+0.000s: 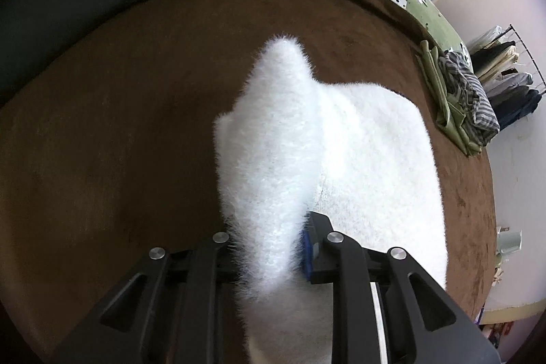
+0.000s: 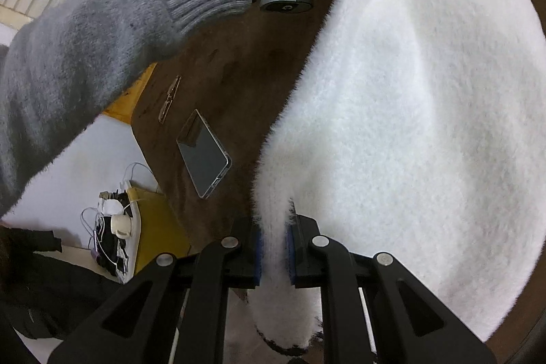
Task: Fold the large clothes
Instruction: 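Lift the side edge with both tools, fold it over lengthwise, release, then move both tools to the black-trimmed hem end of the folded strip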
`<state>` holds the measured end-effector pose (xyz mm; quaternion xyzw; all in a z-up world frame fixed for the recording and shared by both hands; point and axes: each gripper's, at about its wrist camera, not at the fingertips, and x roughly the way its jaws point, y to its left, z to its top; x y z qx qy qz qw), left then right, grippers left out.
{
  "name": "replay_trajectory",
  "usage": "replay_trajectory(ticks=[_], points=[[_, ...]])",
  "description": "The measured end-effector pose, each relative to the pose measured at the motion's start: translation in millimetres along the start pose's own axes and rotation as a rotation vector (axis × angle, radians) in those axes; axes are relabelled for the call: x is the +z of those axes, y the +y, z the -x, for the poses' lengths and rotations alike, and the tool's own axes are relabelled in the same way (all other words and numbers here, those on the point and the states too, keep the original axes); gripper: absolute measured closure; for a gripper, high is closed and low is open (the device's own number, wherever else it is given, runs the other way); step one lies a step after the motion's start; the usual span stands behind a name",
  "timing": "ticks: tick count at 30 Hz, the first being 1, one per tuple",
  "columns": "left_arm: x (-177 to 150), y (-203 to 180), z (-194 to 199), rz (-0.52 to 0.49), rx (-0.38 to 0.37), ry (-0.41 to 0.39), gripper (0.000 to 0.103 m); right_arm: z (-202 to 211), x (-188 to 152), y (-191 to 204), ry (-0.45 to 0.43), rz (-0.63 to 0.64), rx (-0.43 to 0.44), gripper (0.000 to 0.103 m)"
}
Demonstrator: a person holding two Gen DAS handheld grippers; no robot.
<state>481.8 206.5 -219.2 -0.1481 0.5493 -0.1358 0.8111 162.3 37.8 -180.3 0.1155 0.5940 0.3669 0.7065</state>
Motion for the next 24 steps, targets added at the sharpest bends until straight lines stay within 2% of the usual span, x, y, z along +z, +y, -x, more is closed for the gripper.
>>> replay_trajectory(ticks=[9,11,12,13,14,15,16,19,22,24], points=[[0.9,1.8,2.8,-0.025,-0.006,-0.004,0.079,-11.3,-0.6,6.5,0.0,-0.004,-0.014,0.091],[1.4,2.9,4.9,-0.024,-0.007,0.002,0.076,-12.1,-1.3,8.5,0.001,-0.003,-0.027,0.087],[2.0,2.2,6.2,-0.022,-0.005,0.004,0.07,-11.6,-1.4,9.6,-0.001,-0.002,-0.033,0.083],[2.7,1.6,10.0,-0.022,0.003,0.004,0.061,-11.9,-1.6,12.1,0.002,0.0,-0.038,0.069],[3.4,0.8,16.1,-0.026,0.01,0.003,0.053,-10.3,-1.4,14.5,0.001,0.005,-0.044,0.049],[3.4,0.0,20.1,-0.03,0.015,0.0,0.041,-7.6,-1.3,17.4,-0.006,0.013,-0.055,0.043],[3.6,-1.5,28.6,-0.047,0.025,-0.007,0.035,-3.8,-0.9,21.9,-0.014,0.026,-0.058,0.038],[3.3,-4.6,51.5,-0.096,0.045,-0.014,0.031,7.7,2.4,28.4,-0.026,0.028,-0.08,0.032],[-1.0,-7.1,76.9,-0.109,0.048,-0.028,0.025,19.3,6.5,24.4,-0.048,0.014,-0.155,0.026],[-8.9,-11.0,94.9,-0.128,0.053,-0.046,0.024,26.5,8.4,15.8,-0.054,0.0,-0.217,0.026]])
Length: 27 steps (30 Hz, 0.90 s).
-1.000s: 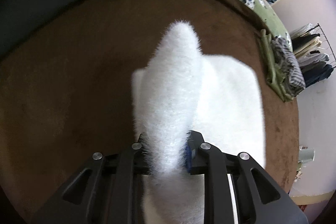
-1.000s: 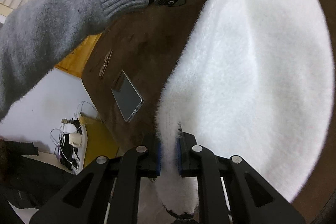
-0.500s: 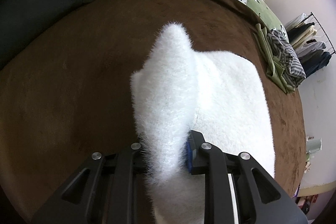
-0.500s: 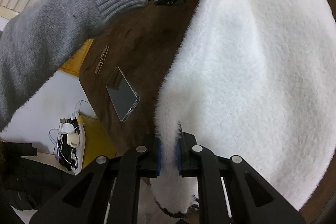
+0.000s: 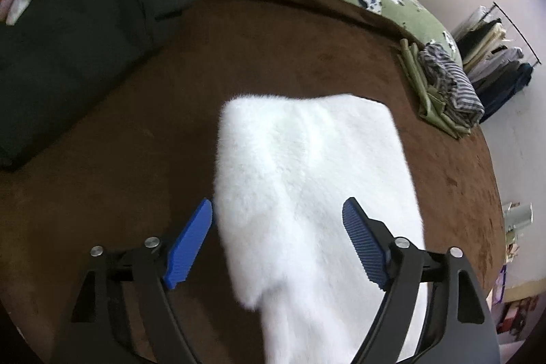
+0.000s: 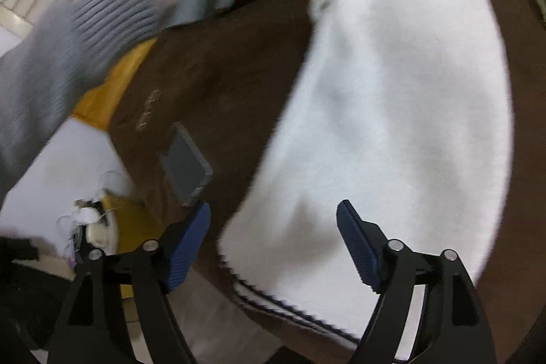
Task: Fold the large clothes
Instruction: 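Move both tools to the black-trimmed hem end of the folded strip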
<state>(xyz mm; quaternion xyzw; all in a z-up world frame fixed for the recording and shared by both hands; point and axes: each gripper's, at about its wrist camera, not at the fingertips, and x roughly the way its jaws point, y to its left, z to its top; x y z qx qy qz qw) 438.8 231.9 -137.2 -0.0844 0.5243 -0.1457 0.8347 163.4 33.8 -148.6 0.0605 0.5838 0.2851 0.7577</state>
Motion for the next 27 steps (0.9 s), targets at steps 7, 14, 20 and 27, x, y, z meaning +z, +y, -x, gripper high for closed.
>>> replay_trajectory(ticks=[7,14,20,27], points=[[-62.2,-13.6,49.0,-0.007,0.062,-0.031,0.02,18.5,-7.3,-48.2,-0.01,-0.058,-0.164,0.026],[-152.4,-21.7,55.1,0.045,0.14,0.06,0.02,33.6,-31.9,-81.9,-0.007,-0.095,-0.203,0.026],[-224.8,-11.1,47.9,0.179,0.19,0.105,0.02,35.0,-62.1,-102.5,0.009,-0.14,-0.191,0.026],[-284.3,-14.7,50.1,0.251,0.275,0.106,0.02,31.8,-98.7,-125.0,0.037,-0.154,-0.136,0.026]])
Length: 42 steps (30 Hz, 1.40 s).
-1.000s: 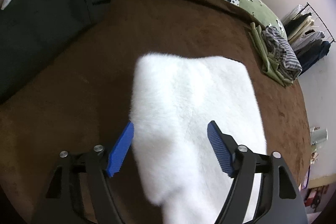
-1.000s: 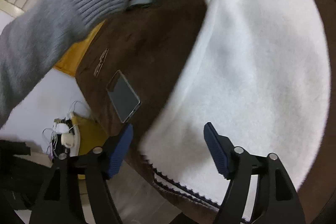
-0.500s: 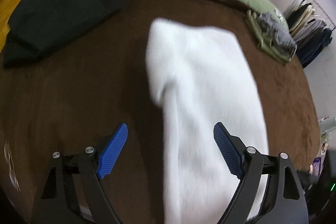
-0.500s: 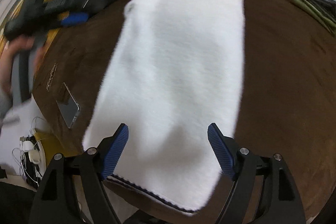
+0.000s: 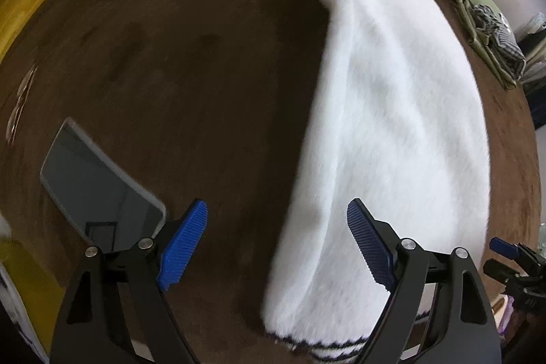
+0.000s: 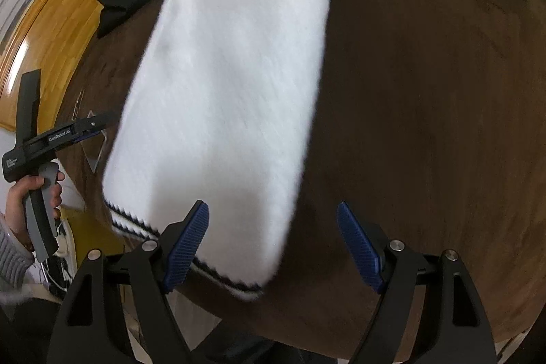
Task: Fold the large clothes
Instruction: 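Move both tools to the black-trimmed hem end of the folded strip, then grasp the hem end of the strip with both tools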
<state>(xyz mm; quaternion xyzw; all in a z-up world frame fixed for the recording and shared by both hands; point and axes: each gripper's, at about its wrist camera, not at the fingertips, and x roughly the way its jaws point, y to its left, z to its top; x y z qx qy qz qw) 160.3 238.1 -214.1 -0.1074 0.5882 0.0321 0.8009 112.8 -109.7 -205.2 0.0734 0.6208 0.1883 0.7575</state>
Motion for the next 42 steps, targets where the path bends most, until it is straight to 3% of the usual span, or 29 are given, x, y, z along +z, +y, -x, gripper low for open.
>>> replay_trajectory(ticks=[6,13,16,20,24,30,32,33,34,36,40,42], points=[[-24.8,10.4,-4.0,0.025,-0.019,-0.006,0.018,-5.3,-13.0,-3.6,0.015,0.033,0.053,0.026],[-32.8,30.6,-22.9,0.087,-0.229,0.06,0.018,-11.4,-12.8,-7.0,0.038,0.01,0.15,0.026],[-32.5,40.3,-26.2,0.124,-0.368,0.095,0.018,-19.6,-8.6,-7.6,0.064,-0.031,0.236,0.026],[-41.4,22.0,-32.5,0.032,-0.466,0.166,0.018,-27.2,-2.8,-4.2,0.079,-0.056,0.292,0.026],[-49.7,1.4,-36.0,-0.078,-0.503,0.228,0.018,-34.5,2.3,-1.0,0.08,-0.086,0.315,0.026],[-51.9,-11.0,-39.2,-0.108,-0.561,0.265,0.018,-40.3,1.1,0.6,0.088,-0.106,0.309,0.029],[-52.0,-14.5,-41.7,-0.129,-0.545,0.27,0.023,-41.9,0.4,-0.4,0.093,-0.114,0.287,0.042],[-53.1,-13.6,-42.8,-0.133,-0.527,0.269,0.033,-41.6,0.6,-1.7,0.092,-0.117,0.27,0.046],[-50.9,-18.1,-42.8,-0.128,-0.515,0.266,0.044,-41.0,0.9,-3.4,0.094,-0.119,0.26,0.057],[-51.7,-13.1,-41.8,-0.091,-0.537,0.266,0.056,-40.2,-0.7,-5.8,0.097,-0.126,0.26,0.064],[-55.7,-16.6,-40.8,-0.06,-0.59,0.27,0.07,-39.2,3.1,7.2,0.094,-0.082,0.23,0.081],[-55.5,-20.9,-40.2,-0.047,-0.606,0.268,0.072,-38.0,3.9,8.6,0.092,-0.077,0.231,0.083]])
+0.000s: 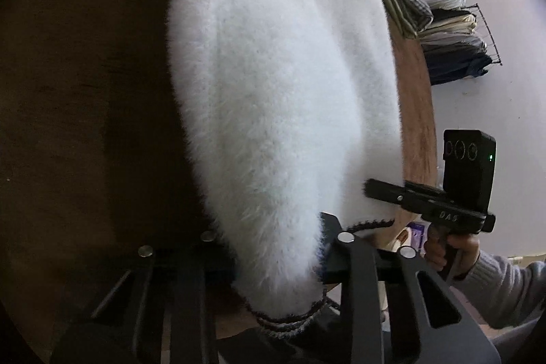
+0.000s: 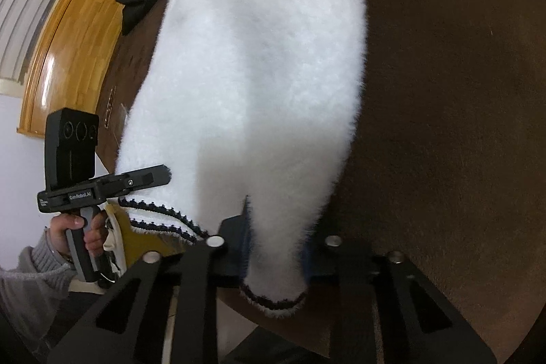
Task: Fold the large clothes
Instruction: 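Grasp the hem end of the strip with both tools, then lift the hem end with both tools and fold it toward the collar end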
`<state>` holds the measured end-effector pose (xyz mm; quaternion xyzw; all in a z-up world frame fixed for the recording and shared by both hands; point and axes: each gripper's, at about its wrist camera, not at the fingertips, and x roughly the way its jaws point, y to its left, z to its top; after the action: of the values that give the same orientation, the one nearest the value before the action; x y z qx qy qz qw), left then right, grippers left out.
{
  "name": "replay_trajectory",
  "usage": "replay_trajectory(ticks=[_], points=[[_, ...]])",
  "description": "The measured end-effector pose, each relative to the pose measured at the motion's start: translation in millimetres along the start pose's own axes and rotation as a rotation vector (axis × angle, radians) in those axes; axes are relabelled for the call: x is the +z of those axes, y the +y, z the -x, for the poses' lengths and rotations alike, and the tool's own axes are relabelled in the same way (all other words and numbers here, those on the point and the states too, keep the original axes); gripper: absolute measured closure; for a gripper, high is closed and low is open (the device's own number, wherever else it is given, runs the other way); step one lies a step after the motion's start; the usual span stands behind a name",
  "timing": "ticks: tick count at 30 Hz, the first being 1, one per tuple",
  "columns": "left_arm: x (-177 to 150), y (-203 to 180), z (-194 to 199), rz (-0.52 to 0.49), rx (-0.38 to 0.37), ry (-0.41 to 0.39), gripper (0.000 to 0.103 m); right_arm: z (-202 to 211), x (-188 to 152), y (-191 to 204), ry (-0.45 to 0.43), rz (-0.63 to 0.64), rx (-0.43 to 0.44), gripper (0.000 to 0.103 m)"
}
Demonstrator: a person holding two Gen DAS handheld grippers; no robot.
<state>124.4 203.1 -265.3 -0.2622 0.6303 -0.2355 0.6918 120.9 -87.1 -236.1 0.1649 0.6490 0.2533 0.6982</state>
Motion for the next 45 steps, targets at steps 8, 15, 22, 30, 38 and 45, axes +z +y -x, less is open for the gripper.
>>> replay_trajectory(ticks=[8,15,22,30,38,45], points=[[-2.3,-15.3,0.5,-0.001,-0.033,0.008,0.075,15.4,-4.0,-5.9,-0.008,-0.04,0.05,0.087],[-15.2,-33.3,-4.1,-0.02,-0.021,0.074,0.076,27.1,-17.0,-8.3,0.027,-0.056,0.04,0.087],[-39.8,-38.1,-28.5,0.075,-0.023,0.08,0.076,26.1,-30.4,-17.4,0.064,-0.083,0.029,0.087],[-26.5,-64.6,-6.1,0.037,0.068,0.026,0.076,48.6,-16.0,8.5,0.061,-0.032,0.074,0.087],[10.3,-129.3,70.0,0.015,0.104,-0.186,0.077,123.9,26.7,43.7,-0.078,0.004,0.148,0.087],[56.6,-162.3,117.5,0.012,0.17,-0.354,0.077,163.3,76.2,67.2,-0.173,0.057,0.162,0.087]])
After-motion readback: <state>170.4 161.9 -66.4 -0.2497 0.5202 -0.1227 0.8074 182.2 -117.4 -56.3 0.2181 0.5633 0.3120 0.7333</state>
